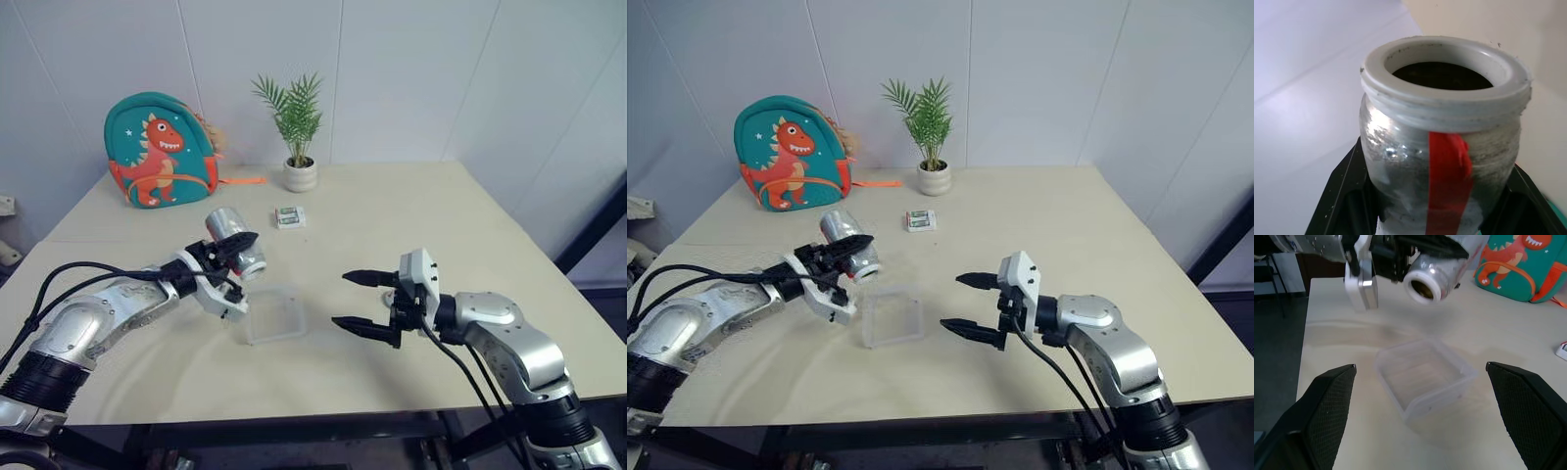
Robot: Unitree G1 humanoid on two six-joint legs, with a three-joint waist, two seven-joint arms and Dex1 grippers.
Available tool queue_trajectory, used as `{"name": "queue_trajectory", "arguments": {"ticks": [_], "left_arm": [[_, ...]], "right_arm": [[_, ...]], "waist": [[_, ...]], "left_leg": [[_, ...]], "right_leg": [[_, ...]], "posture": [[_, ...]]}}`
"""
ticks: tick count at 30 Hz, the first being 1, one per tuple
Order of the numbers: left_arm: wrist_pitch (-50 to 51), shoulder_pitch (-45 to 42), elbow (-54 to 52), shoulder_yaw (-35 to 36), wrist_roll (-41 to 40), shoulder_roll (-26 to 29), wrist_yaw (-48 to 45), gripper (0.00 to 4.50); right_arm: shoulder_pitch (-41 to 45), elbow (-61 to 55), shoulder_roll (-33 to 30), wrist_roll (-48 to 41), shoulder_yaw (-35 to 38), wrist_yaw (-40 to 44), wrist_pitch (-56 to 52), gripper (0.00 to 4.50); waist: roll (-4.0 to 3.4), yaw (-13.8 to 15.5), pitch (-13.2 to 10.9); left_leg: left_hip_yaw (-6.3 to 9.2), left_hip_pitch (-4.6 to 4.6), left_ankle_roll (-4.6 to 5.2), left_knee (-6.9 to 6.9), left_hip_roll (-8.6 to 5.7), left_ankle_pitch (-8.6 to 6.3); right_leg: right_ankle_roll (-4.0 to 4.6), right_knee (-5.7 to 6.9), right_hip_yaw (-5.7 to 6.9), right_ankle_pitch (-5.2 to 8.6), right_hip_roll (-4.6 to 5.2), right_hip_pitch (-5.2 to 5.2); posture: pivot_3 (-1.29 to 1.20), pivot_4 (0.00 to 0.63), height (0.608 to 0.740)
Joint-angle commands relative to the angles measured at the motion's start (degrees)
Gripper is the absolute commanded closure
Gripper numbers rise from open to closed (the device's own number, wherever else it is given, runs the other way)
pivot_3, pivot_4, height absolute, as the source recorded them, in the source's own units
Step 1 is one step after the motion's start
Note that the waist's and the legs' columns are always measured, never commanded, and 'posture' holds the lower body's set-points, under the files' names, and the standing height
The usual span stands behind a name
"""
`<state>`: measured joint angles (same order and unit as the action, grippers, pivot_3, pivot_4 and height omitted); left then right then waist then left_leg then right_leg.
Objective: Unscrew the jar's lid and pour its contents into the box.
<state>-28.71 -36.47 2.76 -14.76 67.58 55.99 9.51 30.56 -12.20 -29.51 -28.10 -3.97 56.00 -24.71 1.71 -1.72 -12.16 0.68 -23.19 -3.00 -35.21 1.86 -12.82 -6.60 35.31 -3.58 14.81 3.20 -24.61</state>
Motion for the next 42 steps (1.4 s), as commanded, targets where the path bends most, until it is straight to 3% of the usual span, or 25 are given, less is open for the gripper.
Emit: {"name": "queue_trajectory", "arguments": {"ticks": [1, 4, 9, 15, 19, 22, 28, 31, 34, 38, 42], "left_arm": [[4.2, -1.7, 3.4, -2.2, 8.1, -0.5, 6.4, 2.49], [8.9, -2.8, 5.6, -5.4, 16.6, -0.2, 14.7, 2.49], [11.9, -4.2, 6.9, -7.4, 20.0, -0.6, 18.7, 2.49], [10.4, -3.3, 3.8, -4.9, 13.8, 0.3, 16.5, 2.49], [8.4, 0.1, 3.5, 0.5, 1.1, 1.5, 10.2, 2.49], [9.1, 4.1, 4.7, 8.6, -18.5, 0.2, -1.3, 2.49], [28.8, 7.0, 6.1, 26.8, -56.3, -11.5, -22.7, 2.49], [38.3, 6.0, 6.2, 32.8, -69.2, -15.9, -29.4, 2.49], [41.6, 4.4, 8.2, 36.2, -74.0, -18.3, -28.9, 2.49], [43.9, -1.0, 20.0, 41.7, -79.5, -20.9, -24.7, 2.49], [36.8, -2.4, 28.8, 44.5, -80.5, -21.5, -21.9, 2.49]], "right_arm": [[1.6, -0.5, 2.1, -0.1, 0.4, -1.7, 1.5, 0.02], [2.0, -0.6, 3.5, -0.5, 0.8, -2.8, 1.2, 0.02], [1.8, -0.6, 3.4, -0.9, 1.6, -3.0, 1.1, 0.02], [1.6, -0.5, 3.4, -1.3, 1.9, -3.2, 1.0, 0.02], [1.4, -0.6, 3.1, -1.7, 2.1, -2.8, 0.8, 0.02], [1.3, -0.5, 2.8, -2.0, 2.2, -2.3, 0.6, 0.02], [2.3, 0.4, 2.7, -2.3, 2.1, -1.1, 0.7, 0.02], [3.1, 0.6, 2.6, -2.4, 1.7, 0.1, 0.6, 0.02], [3.9, 1.0, 2.1, -2.3, 1.4, 1.5, 0.8, 0.02], [5.1, 1.6, 1.9, -1.9, 1.0, 2.8, 0.8, 0.02], [5.7, 1.4, 1.6, -1.8, 1.2, 3.1, 0.4, 0.02]], "waist": [[0.00, 0.0, 0.0], [0.00, -0.1, 0.0], [0.01, 0.1, 0.0], [0.01, 0.0, 0.0], [0.00, -0.1, 0.0], [0.00, -0.3, 0.0], [0.00, 0.1, 0.0], [0.03, 0.0, 0.0], [0.04, 0.0, 0.0], [0.05, -0.1, 0.0], [0.06, -0.4, 0.0]], "left_leg": [[0.00, 0.01, 0.00, 0.00, 0.00, 0.00], [0.00, 0.03, 0.01, -0.02, 0.00, 0.01], [0.00, 0.02, 0.01, -0.04, -0.01, 0.02], [0.01, 0.01, 0.01, -0.04, -0.01, 0.01], [0.01, 0.05, 0.01, -0.04, 0.00, 0.01], [0.00, 0.10, 0.01, -0.04, 0.01, 0.01], [0.04, 0.09, 0.02, -0.27, 0.02, 0.02], [0.10, 0.06, 0.02, -0.46, 0.00, 0.02], [0.14, 0.05, 0.02, -0.65, 0.00, 0.02], [0.17, 0.05, 0.02, -0.83, 0.00, 0.02], [0.14, 0.09, 0.03, -0.85, 0.00, 0.03]], "right_leg": [[0.01, 0.05, 0.00, 0.00, 0.00, -0.02], [0.02, 0.21, 0.00, 0.01, -0.01, -0.08], [0.02, 0.23, 0.00, 0.01, 0.00, -0.07], [0.02, 0.26, 0.00, 0.01, 0.01, -0.09], [0.03, 0.32, 0.00, 0.02, 0.01, -0.09], [0.08, 0.40, 0.00, 0.04, 0.01, -0.09], [0.12, 0.51, 0.06, 0.07, 0.02, -0.05], [0.07, 0.53, 0.09, 0.04, 0.01, 0.03], [0.05, 0.57, 0.10, 0.02, 0.01, 0.08], [0.05, 0.60, 0.11, 0.01, -0.02, 0.14], [0.02, 0.56, 0.08, -0.04, -0.02, 0.17]], "posture": [[0.00, 0.150, 0.740], [0.00, 0.150, 0.740], [0.00, 0.150, 0.740], [0.00, 0.150, 0.740], [0.00, 0.150, 0.740], [0.00, 0.150, 0.740], [0.00, 0.150, 0.740], [0.00, 0.150, 0.740], [0.00, 0.150, 0.740], [0.00, 0.150, 0.740], [0.00, 0.150, 0.740]]}}
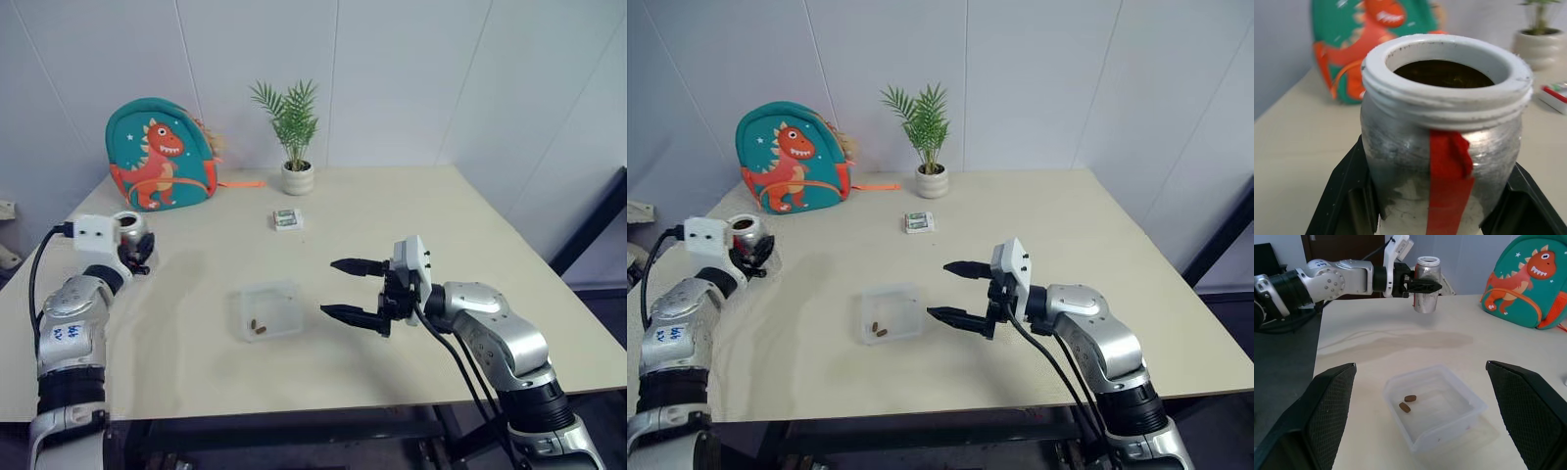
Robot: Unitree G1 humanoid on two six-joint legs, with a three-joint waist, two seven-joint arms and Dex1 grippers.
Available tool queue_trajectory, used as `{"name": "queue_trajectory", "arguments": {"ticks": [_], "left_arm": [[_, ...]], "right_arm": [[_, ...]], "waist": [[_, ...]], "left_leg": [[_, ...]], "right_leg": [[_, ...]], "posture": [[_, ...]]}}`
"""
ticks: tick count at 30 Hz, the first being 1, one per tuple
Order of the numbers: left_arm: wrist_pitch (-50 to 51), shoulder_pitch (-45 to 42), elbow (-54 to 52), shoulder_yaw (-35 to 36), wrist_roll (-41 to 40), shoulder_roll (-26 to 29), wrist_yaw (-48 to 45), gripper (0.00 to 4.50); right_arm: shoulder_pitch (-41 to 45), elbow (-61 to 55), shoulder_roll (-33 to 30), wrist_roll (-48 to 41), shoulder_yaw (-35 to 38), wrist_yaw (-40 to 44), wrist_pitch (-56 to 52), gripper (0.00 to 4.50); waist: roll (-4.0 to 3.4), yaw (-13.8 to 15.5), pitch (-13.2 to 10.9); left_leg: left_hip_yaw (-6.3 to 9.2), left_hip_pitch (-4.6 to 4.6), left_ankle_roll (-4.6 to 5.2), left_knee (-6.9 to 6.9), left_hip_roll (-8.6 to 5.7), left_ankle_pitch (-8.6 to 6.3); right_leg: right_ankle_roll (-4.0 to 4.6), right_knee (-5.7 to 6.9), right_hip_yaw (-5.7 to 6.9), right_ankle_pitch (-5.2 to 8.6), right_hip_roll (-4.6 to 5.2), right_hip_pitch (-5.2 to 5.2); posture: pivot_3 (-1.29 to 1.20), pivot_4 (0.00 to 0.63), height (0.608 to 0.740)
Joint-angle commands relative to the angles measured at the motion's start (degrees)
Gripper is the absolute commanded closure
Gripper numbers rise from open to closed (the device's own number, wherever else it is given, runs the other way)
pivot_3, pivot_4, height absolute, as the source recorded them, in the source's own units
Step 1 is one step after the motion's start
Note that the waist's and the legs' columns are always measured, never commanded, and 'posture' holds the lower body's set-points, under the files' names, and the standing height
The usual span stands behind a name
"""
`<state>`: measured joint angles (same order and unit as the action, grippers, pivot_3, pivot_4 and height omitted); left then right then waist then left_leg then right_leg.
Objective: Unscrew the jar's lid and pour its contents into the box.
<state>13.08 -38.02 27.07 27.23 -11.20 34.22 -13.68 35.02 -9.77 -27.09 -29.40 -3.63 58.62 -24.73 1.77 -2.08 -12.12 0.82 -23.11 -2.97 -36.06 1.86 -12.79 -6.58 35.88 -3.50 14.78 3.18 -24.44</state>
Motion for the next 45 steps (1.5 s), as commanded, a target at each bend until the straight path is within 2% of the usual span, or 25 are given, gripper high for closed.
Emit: {"name": "queue_trajectory", "arguments": {"ticks": [1, 7, 14, 16, 19, 21, 22, 30, 34, 36, 37, 42, 45], "left_arm": [[-6.5, -1.0, 6.2, 2.0, -1.3, 0.7, 0.8, 2.49], [-11.8, -2.6, 19.6, 3.3, -3.1, 2.0, -0.4, 2.49], [-16.4, -2.9, 25.5, 1.6, -3.0, 2.8, -2.9, 2.49], [-16.4, -2.6, 25.4, 1.8, -3.7, 2.9, -3.6, 1.76], [-16.0, -1.7, 24.2, 1.6, -3.9, 3.3, -4.4, 0.90], [-15.2, -0.2, 21.8, 1.3, -3.9, 3.6, -4.8, 0.22], [-13.7, 1.3, 19.5, 1.6, -4.3, 3.9, -4.8, 0.03], [-2.8, 19.1, -5.6, 6.1, -6.6, 4.6, -2.1, 0.03], [-0.2, 27.8, -15.9, 6.8, -6.2, 4.9, -3.8, 0.03], [-0.5, 31.8, -21.1, 7.1, -6.2, 5.2, -5.7, 0.03], [-0.5, 33.3, -23.4, 7.5, -6.8, 5.4, -7.0, 0.03], [-2.1, 38.6, -30.2, 8.7, -7.6, 9.5, -14.7, 0.03], [-4.1, 40.8, -35.1, 8.3, -10.9, 12.4, -23.7, 0.03]], "right_arm": [[1.2, -1.2, -1.1, -0.6, 0.9, 0.5, 0.4, 0.02], [1.4, -1.6, -1.7, -0.3, 0.9, 0.2, 0.2, 0.02], [1.5, -2.2, -2.2, -0.6, 0.8, 0.3, -0.2, 0.02], [1.5, -2.2, -2.2, -0.7, 0.6, 0.4, -0.3, 0.00], [1.5, -2.1, -2.0, -0.7, 0.5, 0.6, -0.2, 0.00], [1.3, -2.2, -1.8, -0.8, 0.3, 0.7, 0.0, 0.00], [1.2, -2.2, -1.7, -0.9, 0.3, 0.9, 0.1, 0.00], [-0.3, -2.1, -1.5, -1.0, 0.3, 1.7, 1.1, 0.00], [-0.9, -2.0, -1.6, -0.9, 0.2, 2.0, 1.2, 0.00], [-1.0, -2.0, -2.0, -1.0, 0.5, 2.4, 1.2, 0.00], [-1.0, -1.8, -2.3, -1.0, 0.7, 2.8, 1.3, 0.00], [-0.8, -0.2, -4.4, -0.3, 1.9, 5.1, 3.6, 0.00], [-1.2, 0.2, -6.5, -0.1, 2.4, 7.1, 5.2, 0.00]], "waist": [[0.00, 0.1, 0.0], [0.03, 0.4, 0.0], [0.04, 0.4, 0.0], [0.04, 0.4, 0.0], [0.05, 0.4, 0.0], [0.05, 0.3, 0.0], [0.05, 0.3, 0.0], [0.05, 0.0, 0.0], [0.05, 0.2, 0.0], [0.07, 0.2, 0.0], [0.07, 0.2, 0.0], [0.11, 0.3, 0.1], [0.10, 0.3, 0.1]], "left_leg": [[0.01, 0.00, 0.00, 0.02, 0.00, 0.00], [0.02, -0.06, -0.08, 0.07, 0.00, -0.05], [0.00, -0.04, -0.09, 0.08, 0.00, -0.06], [0.00, -0.04, -0.09, 0.08, 0.00, -0.06], [0.00, -0.06, -0.09, 0.08, 0.00, -0.06], [-0.01, -0.06, -0.10, 0.09, 0.00, -0.06], [0.00, -0.06, -0.10, 0.11, 0.00, -0.06], [-0.01, -0.05, -0.16, 0.33, 0.05, -0.11], [-0.02, -0.02, -0.16, 0.38, 0.05, -0.11], [-0.02, -0.03, -0.16, 0.40, 0.06, -0.11], [-0.03, -0.02, -0.16, 0.43, 0.05, -0.11], [-0.03, -0.04, -0.15, 0.50, 0.05, -0.11], [-0.08, -0.05, -0.14, 0.56, 0.04, -0.11]], "right_leg": [[0.00, 0.00, 0.00, 0.00, 0.00, -0.01], [0.00, -0.05, 0.03, 0.00, 0.00, -0.04], [0.01, -0.05, 0.04, -0.01, 0.00, -0.04], [0.01, -0.05, 0.03, -0.01, 0.00, -0.04], [0.01, -0.06, 0.04, -0.01, 0.00, -0.04], [0.01, -0.08, 0.03, -0.01, 0.00, -0.04], [0.01, -0.10, 0.03, -0.01, 0.00, -0.04], [0.07, -0.15, 0.02, 0.02, 0.02, -0.11], [0.11, -0.24, 0.03, 0.04, 0.07, -0.10], [0.23, -0.30, 0.05, 0.08, 0.09, -0.10], [0.60, -0.34, 0.05, 0.27, 0.12, -0.08], [1.07, -0.46, 0.07, 0.50, 0.19, -0.09], [1.09, -0.61, 0.06, 0.51, 0.22, -0.09]], "posture": [[0.00, 0.150, 0.740], [0.00, 0.150, 0.740], [0.00, 0.150, 0.740], [0.00, 0.150, 0.740], [0.00, 0.150, 0.740], [0.00, 0.150, 0.740], [0.00, 0.150, 0.740], [0.00, 0.150, 0.740], [0.00, 0.150, 0.740], [0.00, 0.150, 0.740], [0.00, 0.150, 0.740], [0.00, 0.150, 0.740], [0.00, 0.150, 0.740]]}}
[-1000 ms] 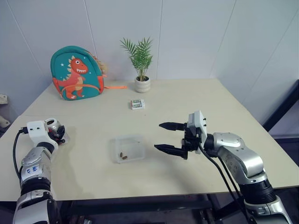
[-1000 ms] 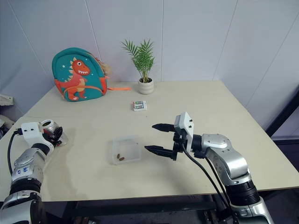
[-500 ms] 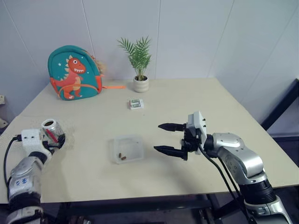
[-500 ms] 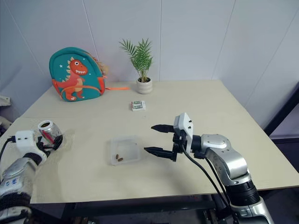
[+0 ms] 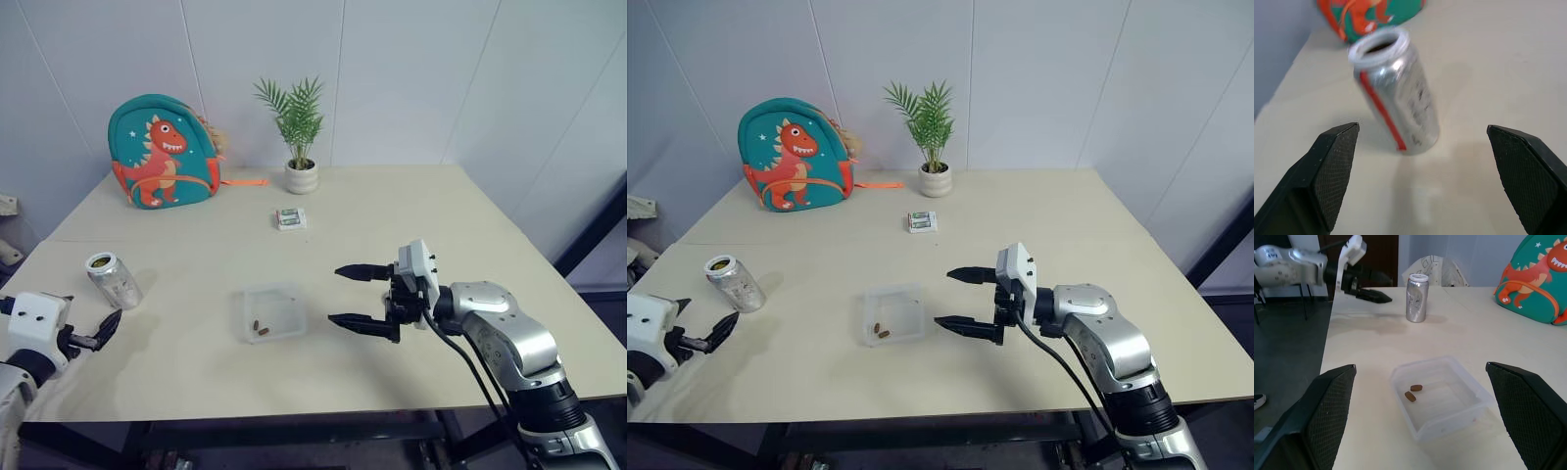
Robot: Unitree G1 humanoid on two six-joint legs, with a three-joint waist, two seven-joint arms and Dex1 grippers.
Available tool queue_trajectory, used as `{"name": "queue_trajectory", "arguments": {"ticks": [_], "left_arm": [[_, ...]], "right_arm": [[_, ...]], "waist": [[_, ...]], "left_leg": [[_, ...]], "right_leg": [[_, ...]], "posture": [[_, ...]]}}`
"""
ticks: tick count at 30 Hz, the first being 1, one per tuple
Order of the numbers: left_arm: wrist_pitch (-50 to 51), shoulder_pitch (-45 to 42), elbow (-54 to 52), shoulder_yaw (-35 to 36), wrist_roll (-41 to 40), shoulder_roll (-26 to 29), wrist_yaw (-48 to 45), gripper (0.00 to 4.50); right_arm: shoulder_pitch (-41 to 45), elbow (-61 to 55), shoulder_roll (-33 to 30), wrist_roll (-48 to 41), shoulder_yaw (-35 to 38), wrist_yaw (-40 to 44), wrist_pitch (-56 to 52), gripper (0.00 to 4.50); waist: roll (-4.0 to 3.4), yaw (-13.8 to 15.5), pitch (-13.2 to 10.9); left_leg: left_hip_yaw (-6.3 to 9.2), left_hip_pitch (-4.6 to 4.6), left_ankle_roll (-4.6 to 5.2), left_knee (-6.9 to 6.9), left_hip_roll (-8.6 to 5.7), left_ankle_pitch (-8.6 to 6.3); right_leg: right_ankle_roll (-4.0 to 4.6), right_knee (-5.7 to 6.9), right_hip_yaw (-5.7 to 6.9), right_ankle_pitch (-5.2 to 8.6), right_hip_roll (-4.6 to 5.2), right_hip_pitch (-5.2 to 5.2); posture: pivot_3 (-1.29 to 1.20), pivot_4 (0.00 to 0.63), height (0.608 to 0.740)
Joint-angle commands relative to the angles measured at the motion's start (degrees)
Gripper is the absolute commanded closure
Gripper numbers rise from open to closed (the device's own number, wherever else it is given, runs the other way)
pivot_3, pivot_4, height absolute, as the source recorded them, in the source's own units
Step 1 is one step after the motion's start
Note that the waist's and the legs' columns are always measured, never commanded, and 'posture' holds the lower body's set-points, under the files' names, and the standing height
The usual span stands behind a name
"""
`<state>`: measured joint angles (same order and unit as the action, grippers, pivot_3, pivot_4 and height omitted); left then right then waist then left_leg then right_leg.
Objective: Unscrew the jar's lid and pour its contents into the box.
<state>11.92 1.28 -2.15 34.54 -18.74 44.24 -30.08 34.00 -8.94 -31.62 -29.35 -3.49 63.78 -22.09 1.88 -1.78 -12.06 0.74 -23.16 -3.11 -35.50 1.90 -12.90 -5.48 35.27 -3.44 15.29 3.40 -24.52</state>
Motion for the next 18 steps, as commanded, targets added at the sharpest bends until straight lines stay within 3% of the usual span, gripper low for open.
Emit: {"name": "queue_trajectory", "arguments": {"ticks": [1, 8, 18], "left_arm": [[-3.7, 2.1, -7.9, 0.8, -4.7, 2.6, -9.8, 0.03], [-7.0, 2.8, -10.8, -1.6, -7.6, 6.4, -22.3, 0.03], [-4.4, -6.8, -7.1, -12.2, -6.8, 5.6, -24.4, 0.03]], "right_arm": [[-0.4, -0.4, -2.8, -0.2, 2.6, 2.9, 3.2, 0.00], [0.2, 2.5, -6.1, 0.8, 4.1, 7.2, 8.3, 0.00], [-4.5, 0.5, -11.0, 0.3, 6.7, 7.1, 7.0, 0.00]], "waist": [[0.00, 0.0, 0.0], [-0.07, -0.3, 0.0], [-0.08, -0.2, 0.0]], "left_leg": [[-0.01, 0.00, 0.01, 0.05, 0.00, 0.00], [-0.10, 0.00, 0.05, 0.46, 0.02, -0.03], [-0.12, 0.00, 0.09, 0.35, 0.00, -0.02]], "right_leg": [[0.00, -0.10, 0.00, 0.00, 0.01, 0.01], [0.04, -0.41, -0.03, 0.01, -0.02, -0.03], [-0.03, -0.36, -0.07, -0.01, -0.09, -0.01]], "posture": [[0.00, 0.150, 0.740], [0.00, 0.150, 0.740], [0.00, 0.150, 0.740]]}}
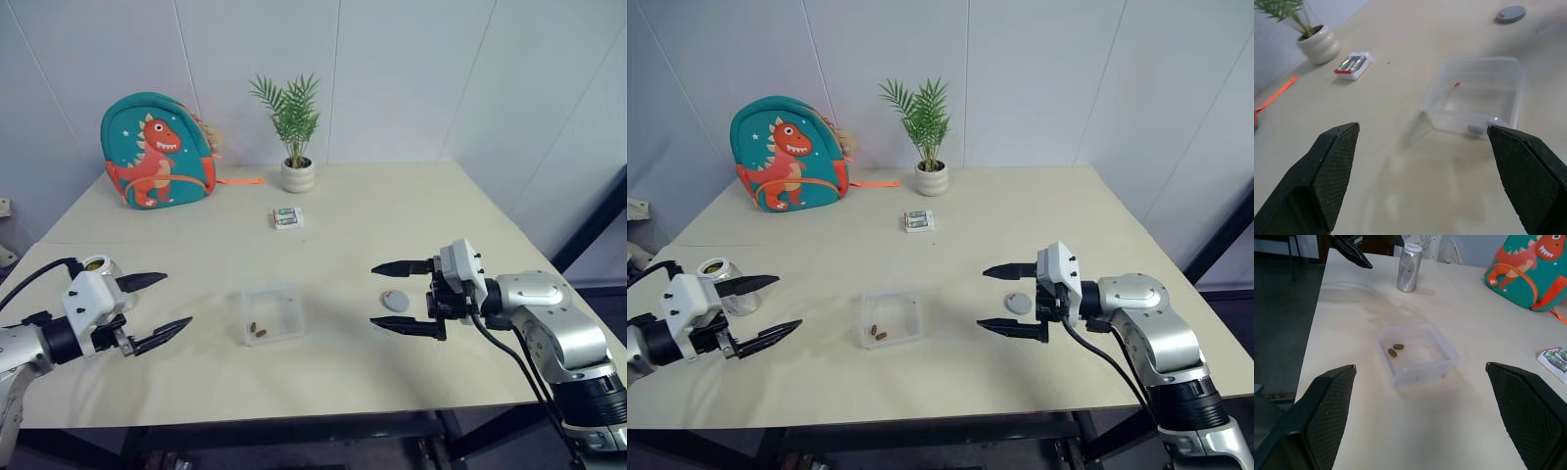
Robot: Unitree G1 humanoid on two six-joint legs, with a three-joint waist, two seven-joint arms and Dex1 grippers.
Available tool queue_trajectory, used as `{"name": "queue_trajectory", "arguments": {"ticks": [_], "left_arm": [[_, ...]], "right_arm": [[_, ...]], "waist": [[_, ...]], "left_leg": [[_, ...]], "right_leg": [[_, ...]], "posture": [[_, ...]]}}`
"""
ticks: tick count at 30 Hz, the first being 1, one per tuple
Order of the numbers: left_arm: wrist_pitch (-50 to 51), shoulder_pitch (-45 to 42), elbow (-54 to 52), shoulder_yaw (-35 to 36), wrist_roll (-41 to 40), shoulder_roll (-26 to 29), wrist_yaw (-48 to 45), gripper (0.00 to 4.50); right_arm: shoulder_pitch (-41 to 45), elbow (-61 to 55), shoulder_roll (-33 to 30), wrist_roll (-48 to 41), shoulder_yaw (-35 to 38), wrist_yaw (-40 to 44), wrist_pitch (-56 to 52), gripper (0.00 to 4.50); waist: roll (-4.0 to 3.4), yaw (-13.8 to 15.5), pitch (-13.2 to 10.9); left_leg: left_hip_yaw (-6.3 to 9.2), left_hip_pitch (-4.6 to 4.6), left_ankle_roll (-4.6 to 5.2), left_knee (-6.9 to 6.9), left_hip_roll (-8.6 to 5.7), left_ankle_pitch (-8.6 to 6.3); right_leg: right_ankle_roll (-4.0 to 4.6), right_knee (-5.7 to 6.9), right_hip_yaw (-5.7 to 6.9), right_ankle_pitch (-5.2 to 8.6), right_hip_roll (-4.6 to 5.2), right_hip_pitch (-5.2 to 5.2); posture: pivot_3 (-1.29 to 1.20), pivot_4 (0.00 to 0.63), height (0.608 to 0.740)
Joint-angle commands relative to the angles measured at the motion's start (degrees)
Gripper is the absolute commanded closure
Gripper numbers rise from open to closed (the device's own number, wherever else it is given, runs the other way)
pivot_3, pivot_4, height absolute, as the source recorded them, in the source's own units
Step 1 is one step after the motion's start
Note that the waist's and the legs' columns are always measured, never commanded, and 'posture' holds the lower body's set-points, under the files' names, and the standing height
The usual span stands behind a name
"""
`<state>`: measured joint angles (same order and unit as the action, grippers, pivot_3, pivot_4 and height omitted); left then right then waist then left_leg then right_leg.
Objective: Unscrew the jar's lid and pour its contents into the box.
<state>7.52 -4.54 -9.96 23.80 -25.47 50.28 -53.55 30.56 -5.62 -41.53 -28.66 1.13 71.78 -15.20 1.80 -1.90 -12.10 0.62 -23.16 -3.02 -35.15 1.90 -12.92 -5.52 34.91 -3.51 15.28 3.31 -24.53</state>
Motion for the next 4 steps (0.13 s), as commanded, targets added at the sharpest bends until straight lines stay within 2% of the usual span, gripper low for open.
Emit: {"name": "queue_trajectory", "arguments": {"ticks": [1, 4], "left_arm": [[-0.4, -1.2, 1.1, -2.5, 0.4, -0.6, -1.2, 0.03], [-0.3, -2.5, 1.0, -4.6, 1.0, -1.1, -0.8, 0.03]], "right_arm": [[-1.6, -3.4, -1.4, -0.5, 2.4, -1.4, -0.3, 0.00], [-2.7, -3.9, -2.6, -0.9, 3.5, -1.8, -1.0, 0.00]], "waist": [[-0.01, -0.1, 0.0], [-0.01, -0.2, 0.0]], "left_leg": [[0.00, 0.00, 0.00, 0.00, 0.00, 0.00], [0.00, 0.01, 0.00, -0.01, 0.02, 0.00]], "right_leg": [[-0.02, 0.03, -0.01, 0.00, -0.01, -0.02], [-0.27, 0.09, -0.01, -0.13, -0.05, -0.03]], "posture": [[0.00, 0.150, 0.740], [0.00, 0.150, 0.740]]}}
